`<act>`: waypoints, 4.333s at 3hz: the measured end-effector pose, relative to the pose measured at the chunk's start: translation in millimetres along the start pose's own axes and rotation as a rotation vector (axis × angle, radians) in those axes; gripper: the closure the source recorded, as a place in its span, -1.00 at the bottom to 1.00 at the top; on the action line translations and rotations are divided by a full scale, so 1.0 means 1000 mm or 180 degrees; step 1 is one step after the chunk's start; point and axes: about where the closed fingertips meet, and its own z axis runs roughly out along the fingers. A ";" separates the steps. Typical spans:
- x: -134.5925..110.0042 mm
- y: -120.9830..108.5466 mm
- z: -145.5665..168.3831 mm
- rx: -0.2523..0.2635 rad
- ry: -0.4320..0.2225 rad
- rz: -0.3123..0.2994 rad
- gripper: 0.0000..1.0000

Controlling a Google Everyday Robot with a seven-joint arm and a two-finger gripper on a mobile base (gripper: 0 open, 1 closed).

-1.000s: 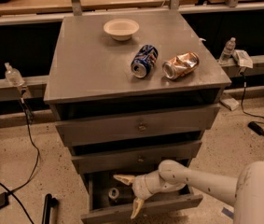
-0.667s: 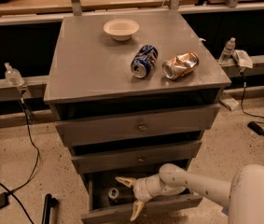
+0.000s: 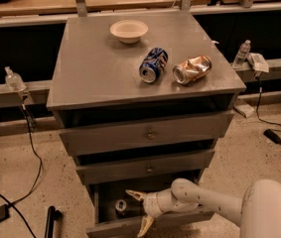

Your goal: Pick redbull can from bottom drawer and place on counter

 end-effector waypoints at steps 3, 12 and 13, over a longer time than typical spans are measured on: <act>-0.006 -0.016 0.001 0.0813 -0.0109 0.0428 -1.00; 0.030 -0.028 0.044 0.0880 -0.0344 0.1446 -0.64; 0.037 -0.034 0.045 0.0933 -0.0301 0.1483 -0.64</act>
Offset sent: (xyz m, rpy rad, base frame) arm 0.0169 0.0072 0.0177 0.1730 -0.0507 -0.2482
